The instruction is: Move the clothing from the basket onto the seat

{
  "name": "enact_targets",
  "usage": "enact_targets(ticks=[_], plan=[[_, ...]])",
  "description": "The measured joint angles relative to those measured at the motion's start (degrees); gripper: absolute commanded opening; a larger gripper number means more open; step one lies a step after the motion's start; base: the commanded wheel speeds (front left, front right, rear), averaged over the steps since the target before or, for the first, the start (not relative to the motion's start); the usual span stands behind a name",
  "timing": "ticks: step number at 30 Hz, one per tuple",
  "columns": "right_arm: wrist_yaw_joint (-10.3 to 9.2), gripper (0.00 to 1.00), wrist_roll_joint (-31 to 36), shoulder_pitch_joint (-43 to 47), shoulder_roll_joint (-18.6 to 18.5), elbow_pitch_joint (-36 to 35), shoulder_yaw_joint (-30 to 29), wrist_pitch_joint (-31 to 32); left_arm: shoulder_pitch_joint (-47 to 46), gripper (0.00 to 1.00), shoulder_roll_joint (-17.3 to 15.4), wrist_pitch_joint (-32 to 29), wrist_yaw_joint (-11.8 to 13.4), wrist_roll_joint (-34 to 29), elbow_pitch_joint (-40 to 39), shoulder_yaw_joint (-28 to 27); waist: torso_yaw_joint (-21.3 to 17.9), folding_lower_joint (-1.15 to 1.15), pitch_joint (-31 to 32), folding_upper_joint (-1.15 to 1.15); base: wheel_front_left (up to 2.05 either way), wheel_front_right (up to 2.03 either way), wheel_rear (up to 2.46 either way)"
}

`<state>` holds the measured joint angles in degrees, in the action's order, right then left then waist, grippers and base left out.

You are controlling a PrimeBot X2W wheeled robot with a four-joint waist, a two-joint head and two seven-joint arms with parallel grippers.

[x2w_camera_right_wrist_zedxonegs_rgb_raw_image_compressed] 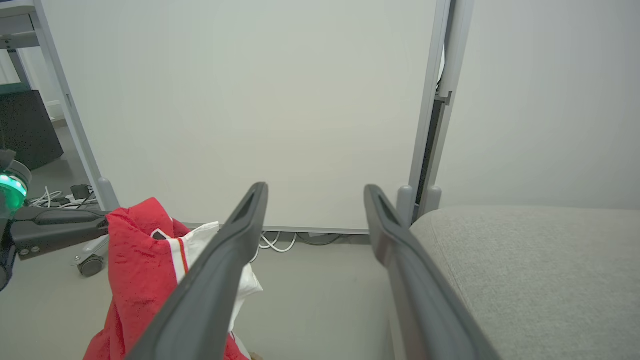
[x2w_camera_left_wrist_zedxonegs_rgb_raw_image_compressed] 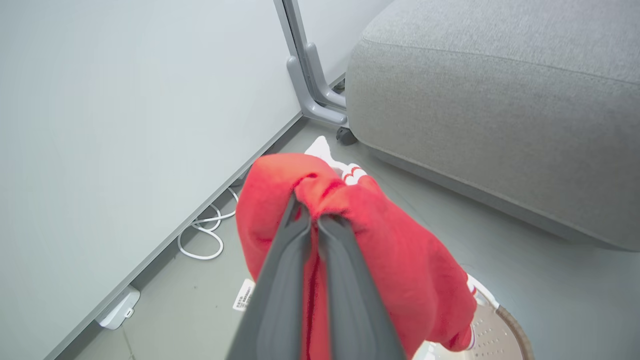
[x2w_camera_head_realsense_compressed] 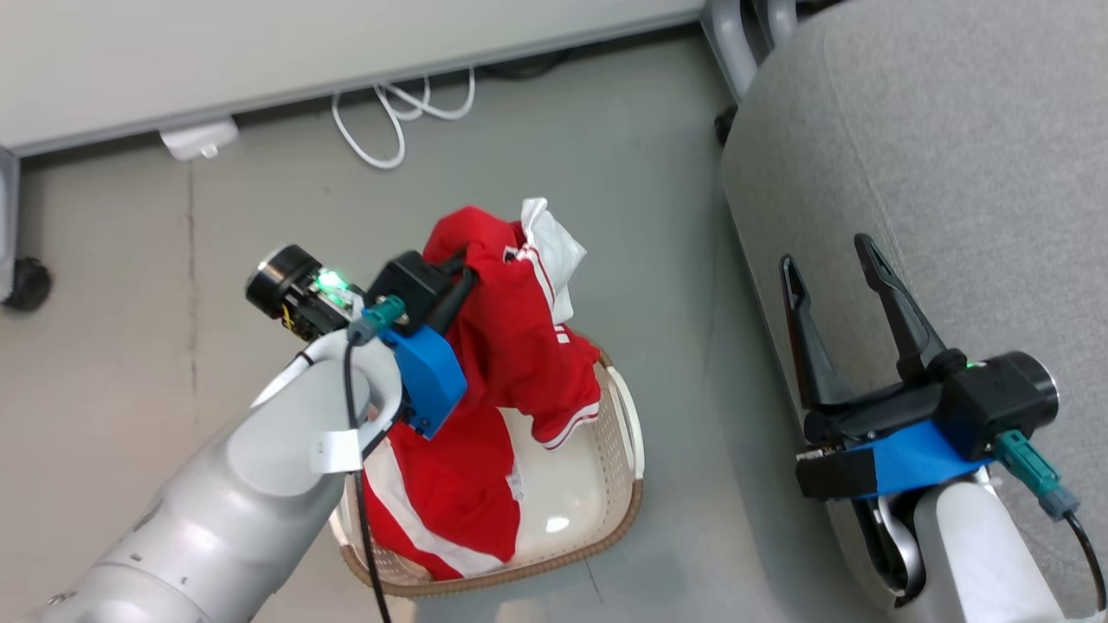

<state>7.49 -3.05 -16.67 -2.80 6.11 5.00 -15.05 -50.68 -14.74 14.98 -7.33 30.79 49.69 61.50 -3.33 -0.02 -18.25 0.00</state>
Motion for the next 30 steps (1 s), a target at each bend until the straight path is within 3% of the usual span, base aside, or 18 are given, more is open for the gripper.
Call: enact_targets(ticks=[8, 14, 30], plan=[[0.00, 1.00, -0.1, 3.1, 0.0, 0.3, -0.5, 0.0, 4.1, 0.00, -1.8, 0.0, 1.5, -0.3, -7.9, -12.4, 1.5, 0.00, 5.9, 0.00, 0.00, 0.00, 0.00], [0.00, 1.00, -0.7, 5.0, 0.0, 0.7, -0.5, 0.0, 7.5, 0.00, -1.6, 0.0, 1.7, -2.1, -11.6, -18.1, 2.2, 0.01, 9.0, 0.00, 0.00, 0.00, 0.00], [0.00, 1.00, -2.5, 9.0, 0.0, 1.0, -0.1, 0.0, 13.3, 0.00, 2.6, 0.0, 0.7, -4.2, -15.5, -20.8, 3.8, 0.01, 14.3, 0.00, 0.00, 0.00, 0.00]])
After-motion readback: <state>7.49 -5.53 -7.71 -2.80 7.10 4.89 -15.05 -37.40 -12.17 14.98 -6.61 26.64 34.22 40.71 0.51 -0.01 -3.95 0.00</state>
